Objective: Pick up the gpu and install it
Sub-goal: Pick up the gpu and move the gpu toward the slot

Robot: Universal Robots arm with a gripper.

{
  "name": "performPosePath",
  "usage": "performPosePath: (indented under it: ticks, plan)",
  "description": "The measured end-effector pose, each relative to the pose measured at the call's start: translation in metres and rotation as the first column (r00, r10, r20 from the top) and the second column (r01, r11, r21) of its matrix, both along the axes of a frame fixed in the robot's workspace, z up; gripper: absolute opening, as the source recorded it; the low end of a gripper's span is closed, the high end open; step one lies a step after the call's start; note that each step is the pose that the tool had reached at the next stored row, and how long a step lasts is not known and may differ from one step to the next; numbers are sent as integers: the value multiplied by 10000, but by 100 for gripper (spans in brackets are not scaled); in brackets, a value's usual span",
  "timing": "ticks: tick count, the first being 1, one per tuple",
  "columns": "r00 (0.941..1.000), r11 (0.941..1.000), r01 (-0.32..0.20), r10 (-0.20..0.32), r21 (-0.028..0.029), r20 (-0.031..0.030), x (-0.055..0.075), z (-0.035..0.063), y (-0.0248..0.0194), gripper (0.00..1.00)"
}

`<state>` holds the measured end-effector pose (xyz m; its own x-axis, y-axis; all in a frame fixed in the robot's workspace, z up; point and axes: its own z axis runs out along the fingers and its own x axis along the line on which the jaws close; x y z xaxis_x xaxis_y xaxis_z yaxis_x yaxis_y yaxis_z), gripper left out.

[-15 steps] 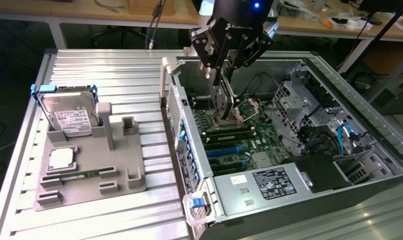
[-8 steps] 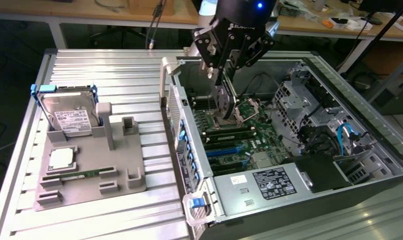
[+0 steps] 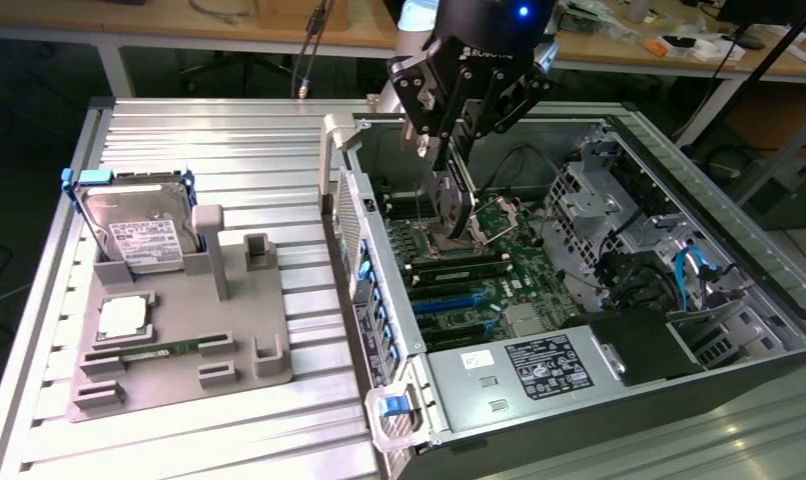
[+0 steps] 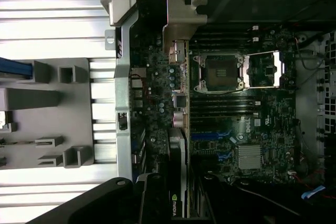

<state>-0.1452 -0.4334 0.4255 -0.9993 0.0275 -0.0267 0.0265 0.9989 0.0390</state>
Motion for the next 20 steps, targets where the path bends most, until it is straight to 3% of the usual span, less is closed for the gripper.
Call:
performPosePath:
  ticks: [20]
  plan:
    - [10000, 10000, 0, 0, 0, 0, 87, -2, 0, 27]
